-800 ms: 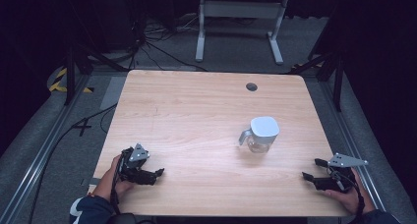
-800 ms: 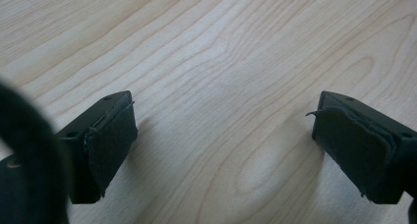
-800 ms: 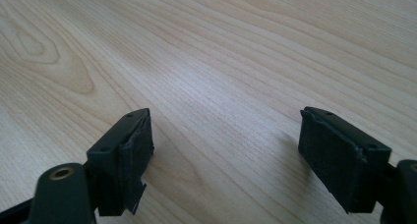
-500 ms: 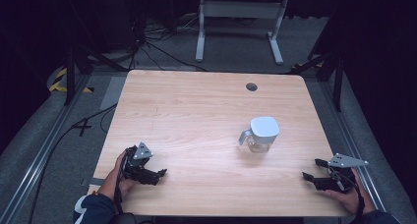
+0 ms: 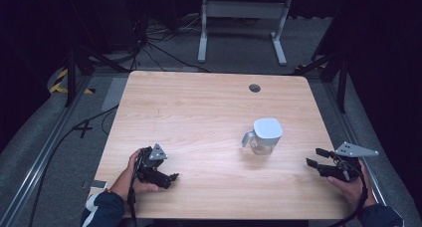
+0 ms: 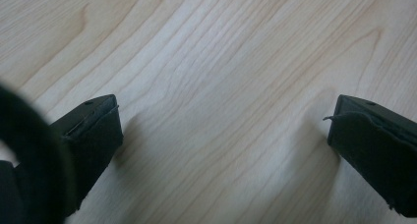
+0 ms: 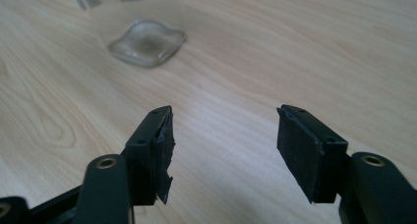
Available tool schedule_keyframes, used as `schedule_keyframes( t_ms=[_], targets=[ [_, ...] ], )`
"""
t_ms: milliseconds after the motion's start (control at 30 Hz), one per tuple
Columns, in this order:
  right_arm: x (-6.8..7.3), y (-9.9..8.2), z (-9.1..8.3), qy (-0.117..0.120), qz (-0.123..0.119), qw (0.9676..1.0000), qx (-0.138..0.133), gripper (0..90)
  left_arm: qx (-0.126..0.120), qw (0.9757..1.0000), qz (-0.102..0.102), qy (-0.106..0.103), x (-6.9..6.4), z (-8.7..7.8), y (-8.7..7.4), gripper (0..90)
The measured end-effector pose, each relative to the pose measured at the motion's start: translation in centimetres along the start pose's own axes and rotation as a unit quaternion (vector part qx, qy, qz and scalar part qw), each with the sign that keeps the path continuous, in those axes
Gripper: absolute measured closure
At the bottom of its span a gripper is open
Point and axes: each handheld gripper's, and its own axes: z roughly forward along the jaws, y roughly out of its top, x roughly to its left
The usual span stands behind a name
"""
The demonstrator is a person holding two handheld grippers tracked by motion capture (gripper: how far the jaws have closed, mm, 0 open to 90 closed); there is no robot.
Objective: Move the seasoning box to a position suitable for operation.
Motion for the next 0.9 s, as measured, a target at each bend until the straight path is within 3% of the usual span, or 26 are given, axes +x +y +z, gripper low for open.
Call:
schedule_keyframes(
  t_ms=[233,367,767,833,900],
  targets=[
    [-0.9,1.9,0.3,-0.012,-0.008,0.9999,-0.003,40.5,-0.012,0.9999,-0.004,-0.002,-0.8,1.1,1.1,0.4],
    [-0.7,3.5,0.7,-0.019,-0.026,0.9994,-0.014,43.1,-0.015,0.9999,0.001,-0.001,-0.8,1.3,1.3,0.4],
    [-0.1,7.5,2.1,-0.017,-0.045,0.9983,-0.033,49.7,-0.015,0.9999,0.003,-0.004,-0.8,1.3,1.3,1.0],
    [0.1,8.4,2.4,-0.013,-0.048,0.9979,-0.041,53.3,-0.022,0.9998,0.001,-0.003,-0.9,1.2,1.3,4.2],
    [0.2,9.1,2.7,-0.012,-0.052,0.9975,-0.046,55.5,-0.028,0.9996,0.001,-0.004,-0.9,1.2,1.4,14.2]
  ],
)
